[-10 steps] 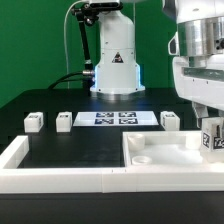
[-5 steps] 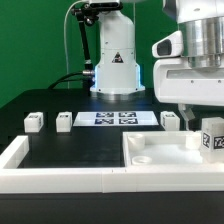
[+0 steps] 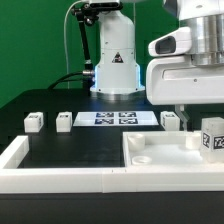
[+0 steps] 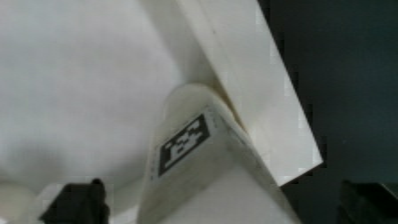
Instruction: Assemble square table
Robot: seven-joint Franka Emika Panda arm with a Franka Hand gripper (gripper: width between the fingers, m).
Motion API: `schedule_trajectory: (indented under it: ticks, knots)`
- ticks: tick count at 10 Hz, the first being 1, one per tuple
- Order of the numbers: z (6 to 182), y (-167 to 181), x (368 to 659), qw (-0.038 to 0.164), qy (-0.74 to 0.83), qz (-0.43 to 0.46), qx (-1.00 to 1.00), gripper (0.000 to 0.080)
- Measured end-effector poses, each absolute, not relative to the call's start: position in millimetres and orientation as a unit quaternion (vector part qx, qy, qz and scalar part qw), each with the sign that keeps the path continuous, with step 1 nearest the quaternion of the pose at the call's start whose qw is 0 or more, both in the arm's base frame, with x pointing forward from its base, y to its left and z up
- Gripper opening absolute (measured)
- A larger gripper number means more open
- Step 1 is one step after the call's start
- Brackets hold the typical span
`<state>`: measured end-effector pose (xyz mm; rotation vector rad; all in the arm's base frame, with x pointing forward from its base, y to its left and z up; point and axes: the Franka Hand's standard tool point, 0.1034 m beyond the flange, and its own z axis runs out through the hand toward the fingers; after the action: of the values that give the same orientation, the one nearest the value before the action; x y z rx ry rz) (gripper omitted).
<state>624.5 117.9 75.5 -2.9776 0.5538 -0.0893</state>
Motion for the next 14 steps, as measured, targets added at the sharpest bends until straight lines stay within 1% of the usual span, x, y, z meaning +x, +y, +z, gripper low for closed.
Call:
schedule_trajectory:
  ticks: [2,5,6,7,8,9,10,11,14]
  knots:
    - [72.8,115.6,624.5,0.053,0.111,-0.025,-0.992,0.0649]
    - [72.5,120.8,623.4,0.038,0.023,-0.028,-0.999,0.0649]
    - [72.6,121.5,623.4,0.03,-0.01,-0.03,-0.999,0.0649]
    - [72.9,121.7,623.8,0.024,-0.028,-0.032,-0.999,0.0617]
    - [72.6,120.0,624.0,0.023,-0.033,-0.032,-0.999,0.0617]
    - [72.6,119.8,624.1,0.023,-0.032,-0.032,-0.999,0.0443]
    - [72.6,119.7,624.1,0.023,-0.032,-0.032,-0.999,0.0443]
    - [72.6,119.5,624.1,0.023,-0.032,-0.032,-0.999,0.029]
    - [72.6,119.4,624.2,0.024,-0.01,-0.032,-0.999,0.029]
